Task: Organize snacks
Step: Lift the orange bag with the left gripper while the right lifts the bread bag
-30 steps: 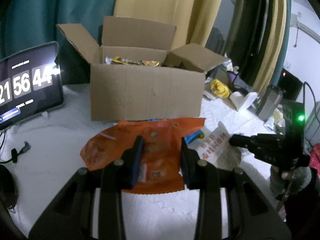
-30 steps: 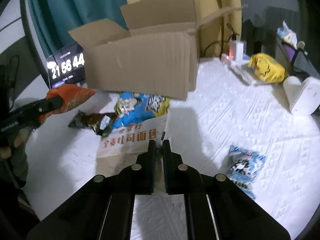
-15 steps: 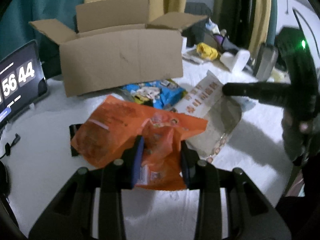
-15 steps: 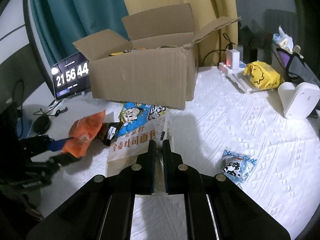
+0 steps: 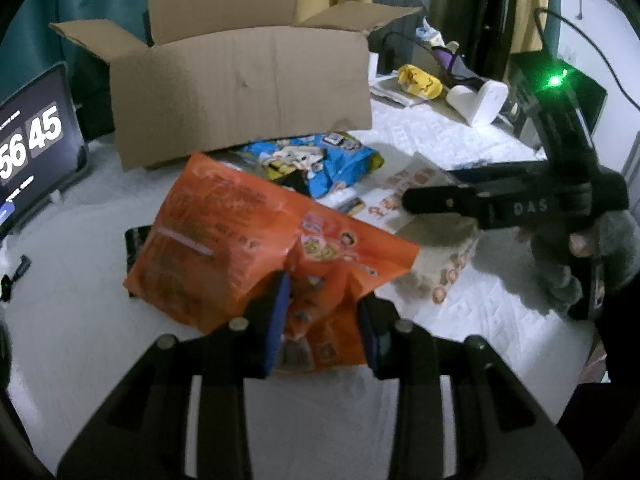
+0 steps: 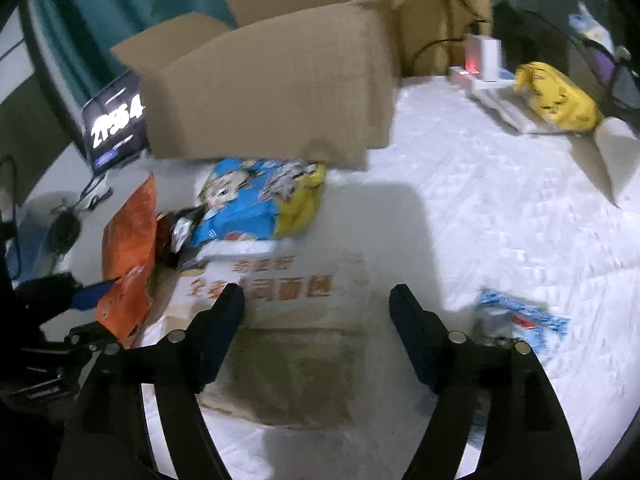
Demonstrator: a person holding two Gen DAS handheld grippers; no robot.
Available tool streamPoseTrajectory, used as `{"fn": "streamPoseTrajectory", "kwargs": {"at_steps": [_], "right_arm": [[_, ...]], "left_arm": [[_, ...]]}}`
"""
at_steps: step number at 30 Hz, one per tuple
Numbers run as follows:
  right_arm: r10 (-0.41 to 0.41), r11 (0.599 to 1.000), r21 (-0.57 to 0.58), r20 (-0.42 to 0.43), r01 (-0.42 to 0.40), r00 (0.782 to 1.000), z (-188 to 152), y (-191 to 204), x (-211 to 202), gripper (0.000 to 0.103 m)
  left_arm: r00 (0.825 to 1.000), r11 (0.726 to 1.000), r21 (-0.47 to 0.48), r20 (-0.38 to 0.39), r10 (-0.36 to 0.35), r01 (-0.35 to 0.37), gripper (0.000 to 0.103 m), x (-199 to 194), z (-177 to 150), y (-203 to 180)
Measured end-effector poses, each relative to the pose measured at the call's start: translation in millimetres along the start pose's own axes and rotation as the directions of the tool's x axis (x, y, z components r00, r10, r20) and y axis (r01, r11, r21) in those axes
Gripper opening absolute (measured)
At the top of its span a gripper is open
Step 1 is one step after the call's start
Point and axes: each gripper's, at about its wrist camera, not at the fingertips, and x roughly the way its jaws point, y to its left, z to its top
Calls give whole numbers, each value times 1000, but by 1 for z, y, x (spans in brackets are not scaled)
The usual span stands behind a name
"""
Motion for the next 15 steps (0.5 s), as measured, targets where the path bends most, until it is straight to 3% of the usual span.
{"fn": "streamPoseTrajectory", "kwargs": {"at_steps": [1,6,10,13,15], "right_arm": [[-1,1000,-10,1,1,1000,-1,2,0,78],[-4,1000,-29,12,5,1000,-3,7,-3,67],[-6,1000,-21,37,7,999,-6,7,-8,46],[2,1000,-12,55,-2,998,-7,7,-13,32],[14,1000,-5,68,-14,998,-8,6,-18,27]], "left_arm": [[1000,1000,3,-2,5,-5,39,0,-1,-1],[1000,999,38,-18,19,-18,89,0,-5,-8],[995,996,47,-56,79,-77,89,10,-2,-10],[996,997,5,-48,71,-71,85,9,-1,-1],[994,994,-5,-30,107,-107,55,5,-1,4]]}}
